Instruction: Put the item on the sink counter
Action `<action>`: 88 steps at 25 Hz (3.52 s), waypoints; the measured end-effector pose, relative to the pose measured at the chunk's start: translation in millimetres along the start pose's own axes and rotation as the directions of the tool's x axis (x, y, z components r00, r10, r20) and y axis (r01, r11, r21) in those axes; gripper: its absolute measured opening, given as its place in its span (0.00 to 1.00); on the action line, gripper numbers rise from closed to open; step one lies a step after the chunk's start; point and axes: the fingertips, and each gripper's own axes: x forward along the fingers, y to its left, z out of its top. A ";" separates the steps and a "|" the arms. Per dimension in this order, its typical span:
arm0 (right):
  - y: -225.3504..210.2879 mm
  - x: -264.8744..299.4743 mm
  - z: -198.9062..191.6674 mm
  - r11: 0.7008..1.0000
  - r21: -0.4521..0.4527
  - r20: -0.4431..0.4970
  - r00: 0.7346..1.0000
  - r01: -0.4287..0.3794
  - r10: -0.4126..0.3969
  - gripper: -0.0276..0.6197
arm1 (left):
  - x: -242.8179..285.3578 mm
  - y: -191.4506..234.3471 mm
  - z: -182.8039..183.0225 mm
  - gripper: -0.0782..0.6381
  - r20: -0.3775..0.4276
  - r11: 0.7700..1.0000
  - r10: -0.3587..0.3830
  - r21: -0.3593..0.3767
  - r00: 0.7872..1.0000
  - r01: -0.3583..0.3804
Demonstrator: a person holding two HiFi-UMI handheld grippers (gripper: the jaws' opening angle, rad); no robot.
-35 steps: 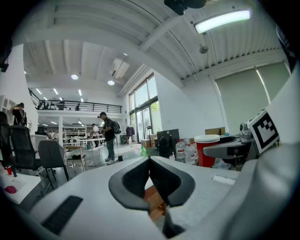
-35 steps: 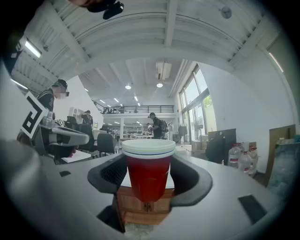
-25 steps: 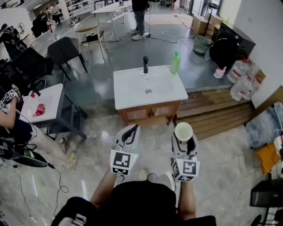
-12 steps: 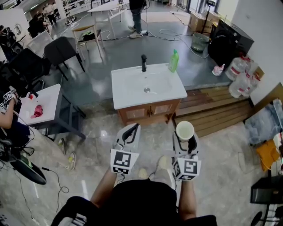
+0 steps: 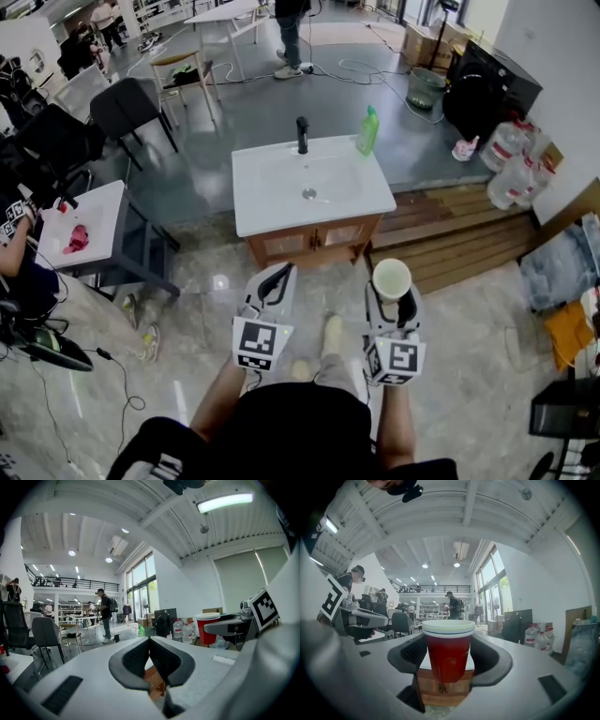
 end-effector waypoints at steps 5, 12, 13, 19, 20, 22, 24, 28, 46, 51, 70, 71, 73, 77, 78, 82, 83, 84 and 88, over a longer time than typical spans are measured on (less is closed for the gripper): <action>-11.8 23.1 -5.5 1.000 0.011 -0.008 1.000 -0.012 0.012 0.48 | 24.1 0.0 -3.8 0.11 -0.028 1.000 0.003 -0.017 1.000 -0.004; -27.3 68.9 -10.9 0.999 0.009 -0.026 0.999 -0.046 0.046 0.49 | 66.4 10.4 -4.4 0.11 -0.045 0.999 0.022 -0.022 0.999 -0.023; -29.1 75.1 -11.3 0.999 0.010 -0.028 0.998 -0.052 0.052 0.49 | 72.0 12.4 -5.1 0.11 -0.048 0.999 0.026 -0.024 0.999 -0.027; -44.6 112.6 -16.4 0.997 0.019 -0.037 0.996 -0.076 0.077 0.48 | 107.0 21.2 -5.4 0.11 -0.050 0.999 0.051 -0.015 0.997 -0.052; -45.9 118.7 -16.6 0.996 0.020 -0.038 0.996 -0.082 0.083 0.48 | 111.9 23.4 -5.9 0.11 -0.053 0.998 0.056 -0.017 0.997 -0.057; -47.7 130.8 -17.3 0.995 0.018 -0.042 0.994 -0.095 0.096 0.48 | 121.5 28.7 -6.6 0.11 -0.059 0.998 0.066 -0.019 0.996 -0.067; -50.0 142.5 -17.6 0.994 0.015 -0.047 0.993 -0.106 0.107 0.48 | 130.8 33.3 -6.4 0.11 -0.063 0.997 0.074 -0.023 0.995 -0.076; -55.1 162.3 -18.9 0.992 0.016 -0.047 0.991 -0.127 0.128 0.48 | 147.1 38.3 -9.3 0.11 -0.088 0.995 0.086 -0.039 0.992 -0.090; -80.7 222.0 -16.1 0.980 0.021 -0.041 0.979 -0.199 0.200 0.48 | 200.5 52.0 -1.2 0.11 -0.095 0.987 0.152 -0.039 0.984 -0.157; -87.8 237.7 -12.7 0.975 0.018 -0.034 0.975 -0.221 0.222 0.48 | 213.0 54.6 2.0 0.11 -0.097 0.983 0.171 -0.043 0.980 -0.176; -81.6 297.0 -12.3 0.929 0.010 -0.015 0.929 -0.370 0.370 0.48 | 238.6 80.1 3.6 0.11 -0.100 0.950 0.303 -0.042 0.948 -0.308; -77.7 299.8 -12.3 0.924 0.010 -0.015 0.924 -0.381 0.381 0.48 | 236.9 83.3 2.9 0.11 -0.103 0.946 0.315 -0.042 0.943 -0.320; -68.2 305.0 -12.5 0.913 0.012 -0.017 0.913 -0.407 0.407 0.48 | 232.4 90.8 0.9 0.11 -0.110 0.937 0.341 -0.040 0.934 -0.347; -48.3 314.8 -11.7 0.893 0.012 -0.033 0.892 -0.451 0.451 0.48 | 222.9 106.1 -1.6 0.11 -0.118 0.918 0.387 -0.044 0.915 -0.394; -44.5 317.3 -10.9 0.889 0.013 -0.036 0.889 -0.457 0.457 0.48 | 220.9 109.5 -2.2 0.11 -0.120 0.914 0.396 -0.044 0.910 -0.404; -27.6 326.5 -11.2 0.868 0.018 -0.022 0.868 -0.497 0.497 0.48 | 212.8 124.0 -4.6 0.11 -0.130 0.898 0.429 -0.045 0.894 -0.437; -23.3 328.5 -12.2 0.861 0.018 -0.016 0.861 -0.508 0.508 0.48 | 211.1 127.9 -4.9 0.11 -0.131 0.895 0.436 -0.044 0.890 -0.445; -19.3 330.7 -12.4 0.857 0.018 -0.013 0.857 -0.515 0.516 0.48 | 209.8 131.8 -5.2 0.11 -0.132 0.891 0.442 -0.044 0.887 -0.451; -6.3 341.6 -11.3 0.848 0.015 -0.016 0.848 -0.529 0.529 0.48 | 207.5 147.1 -7.3 0.11 -0.132 0.883 0.458 -0.042 0.879 -0.467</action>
